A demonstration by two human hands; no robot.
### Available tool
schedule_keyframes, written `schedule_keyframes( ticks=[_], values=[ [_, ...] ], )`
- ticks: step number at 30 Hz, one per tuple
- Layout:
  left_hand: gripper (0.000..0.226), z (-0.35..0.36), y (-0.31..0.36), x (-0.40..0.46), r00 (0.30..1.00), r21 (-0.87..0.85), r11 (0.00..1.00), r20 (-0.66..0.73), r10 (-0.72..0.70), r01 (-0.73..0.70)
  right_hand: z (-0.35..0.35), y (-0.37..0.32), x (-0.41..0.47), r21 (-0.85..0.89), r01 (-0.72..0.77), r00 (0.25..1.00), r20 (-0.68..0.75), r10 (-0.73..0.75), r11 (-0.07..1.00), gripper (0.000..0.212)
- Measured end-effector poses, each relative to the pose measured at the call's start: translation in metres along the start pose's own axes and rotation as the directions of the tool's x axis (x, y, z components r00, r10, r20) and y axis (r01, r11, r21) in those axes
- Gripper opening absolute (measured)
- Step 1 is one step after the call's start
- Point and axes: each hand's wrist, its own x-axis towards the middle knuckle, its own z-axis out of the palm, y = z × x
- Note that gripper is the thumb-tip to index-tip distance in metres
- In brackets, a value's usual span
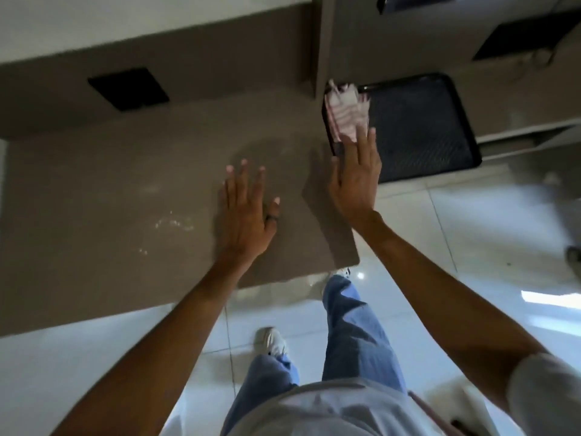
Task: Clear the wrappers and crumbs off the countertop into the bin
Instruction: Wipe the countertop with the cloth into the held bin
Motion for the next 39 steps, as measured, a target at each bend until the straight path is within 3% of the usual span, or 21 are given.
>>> schedule_keyframes(
  ticks=[6, 10, 14, 17, 21, 23, 27, 29, 31, 33, 36, 39],
  values=[
    [0.066, 0.026, 0.028, 0.079, 0.993, 0.063, 0.991, 0.012, -0.117, 0.116, 0.061, 0.059, 0.136, -0.121, -0.150, 0.941, 0.287, 0.179, 0.981, 0.063],
    [0.064, 0.042, 0.039, 0.088, 0.989, 0.092, 0.986, 0.034, -0.142, 0.138, 0.097, 0.072, 0.160, -0.213, -0.025, 0.888, 0.444, 0.120, 0.977, 0.070],
    [0.060, 0.038, 0.041, 0.074, 0.983, 0.063, 0.983, 0.061, -0.175, 0.171, 0.101, 0.067, 0.164, -0.246, -0.043, 0.891, 0.428, 0.148, 0.968, 0.069],
    [0.059, 0.022, 0.036, 0.056, 0.983, 0.042, 0.984, 0.054, -0.173, 0.171, 0.071, 0.052, 0.154, -0.155, -0.101, 0.924, 0.351, 0.150, 0.983, 0.071],
    [0.060, -0.002, 0.021, 0.014, 0.978, 0.038, 0.978, 0.009, -0.208, 0.207, 0.019, 0.002, 0.083, -0.039, 0.073, 0.988, 0.138, -0.067, 0.997, 0.069],
    [0.059, -0.012, 0.012, -0.014, 0.974, 0.022, 0.974, -0.027, -0.223, 0.223, 0.003, -0.026, 0.029, -0.022, 0.164, 0.978, 0.137, -0.160, 0.986, 0.070],
    [0.060, -0.018, -0.007, -0.083, 0.980, 0.017, 0.980, -0.034, -0.197, 0.198, 0.005, -0.058, -0.081, -0.175, 0.273, 0.879, 0.444, -0.171, 0.946, 0.065],
    [0.060, -0.014, -0.022, -0.121, 0.986, 0.009, 0.987, -0.029, -0.162, 0.162, 0.010, -0.063, -0.106, -0.256, 0.259, 0.871, 0.479, -0.110, 0.931, 0.067],
    [0.061, -0.004, -0.035, -0.156, 0.992, 0.017, 0.992, -0.021, -0.128, 0.129, 0.006, -0.072, -0.119, -0.267, 0.182, 0.917, 0.395, -0.065, 0.946, 0.067],
    [0.061, 0.008, -0.042, -0.191, 0.991, 0.010, 0.991, -0.020, -0.135, 0.135, -0.003, -0.081, -0.140, -0.188, 0.219, 0.952, 0.258, -0.167, 0.957, 0.065],
    [0.059, 0.035, -0.043, -0.244, 0.990, -0.050, 0.989, -0.013, -0.138, 0.137, -0.002, -0.083, -0.214, -0.040, 0.466, 0.863, 0.240, -0.444, 0.884, 0.060],
    [0.056, 0.070, -0.044, -0.285, 0.985, -0.090, 0.983, 0.083, -0.154, 0.161, 0.014, -0.065, -0.288, 0.007, 0.564, 0.720, 0.486, -0.495, 0.826, 0.054]
  ],
)
